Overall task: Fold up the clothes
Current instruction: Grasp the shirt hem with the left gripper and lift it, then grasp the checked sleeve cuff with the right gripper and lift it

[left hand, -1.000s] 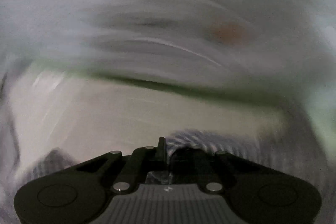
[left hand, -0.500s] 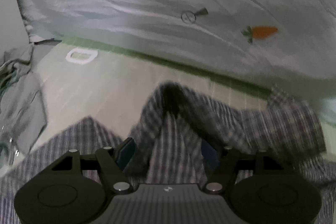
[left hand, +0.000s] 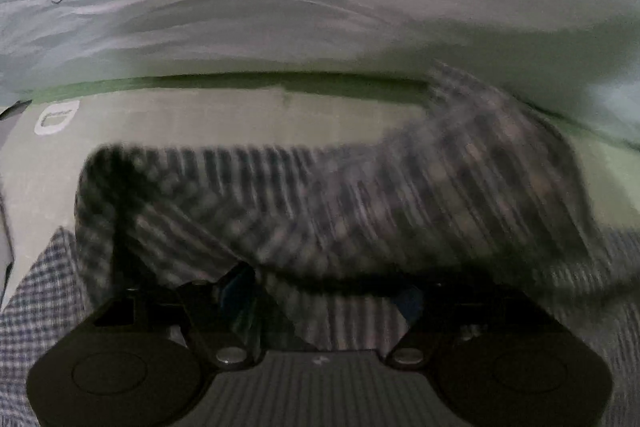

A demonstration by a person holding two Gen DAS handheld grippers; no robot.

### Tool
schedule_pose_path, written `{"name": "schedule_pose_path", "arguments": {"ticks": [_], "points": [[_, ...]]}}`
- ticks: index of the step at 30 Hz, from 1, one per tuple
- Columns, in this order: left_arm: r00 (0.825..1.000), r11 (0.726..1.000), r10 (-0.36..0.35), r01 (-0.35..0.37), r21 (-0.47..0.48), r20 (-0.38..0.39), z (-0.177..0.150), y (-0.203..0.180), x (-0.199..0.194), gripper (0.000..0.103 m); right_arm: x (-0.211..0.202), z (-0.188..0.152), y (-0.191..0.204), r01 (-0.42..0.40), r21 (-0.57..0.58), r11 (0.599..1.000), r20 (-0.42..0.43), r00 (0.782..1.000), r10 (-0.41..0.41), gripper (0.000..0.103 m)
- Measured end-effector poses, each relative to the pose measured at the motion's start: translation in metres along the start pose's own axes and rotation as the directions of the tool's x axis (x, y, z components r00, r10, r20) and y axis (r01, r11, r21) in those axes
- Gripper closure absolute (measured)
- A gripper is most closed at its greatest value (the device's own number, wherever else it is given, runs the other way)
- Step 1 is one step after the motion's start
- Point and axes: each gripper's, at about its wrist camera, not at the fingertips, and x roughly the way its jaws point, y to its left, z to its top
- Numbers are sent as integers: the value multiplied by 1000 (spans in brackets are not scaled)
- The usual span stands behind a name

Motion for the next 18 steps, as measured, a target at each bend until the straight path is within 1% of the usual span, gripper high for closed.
{"name": "schedule_pose_path", "arguments": {"ticks": [4, 5, 8, 9, 12, 14, 15, 17, 18], "points": [[998, 997, 41, -38, -72, 39, 44, 14, 18, 28, 9, -7, -12, 34, 33, 999, -37, 999, -33, 17], [998, 995, 51, -47, -87, 38, 55, 17, 25, 28, 11, -7, -14, 42, 37, 998, -42, 998, -40, 17], [997, 987, 72, -72, -143, -6, 81, 32, 53, 28, 16, -9, -19, 61, 50, 997, -51, 997, -58, 17], [997, 984, 76, -77, -158, -7, 85, 36, 56, 28, 16, -8, -20, 67, 53, 996, -47, 997, -64, 17], [997, 979, 78, -72, -193, 28, 79, 43, 46, 28, 14, -8, -25, 104, 42, 994, -20, 994, -103, 17], [997, 978, 63, -53, -202, 45, 60, 44, 27, 27, 16, -9, -29, 141, 19, 990, -10, 990, -141, 17], [997, 978, 55, -43, -206, 54, 51, 44, 18, 26, 17, -10, -31, 156, 12, 988, -10, 988, -156, 17], [997, 976, 40, -24, -215, 71, 32, 44, -1, 18, 19, -13, -37, 178, 6, 984, -9, 984, -178, 17], [996, 976, 32, -14, -219, 80, 23, 44, -10, 18, 19, -14, -40, 186, 8, 983, -8, 983, -186, 17]]}}
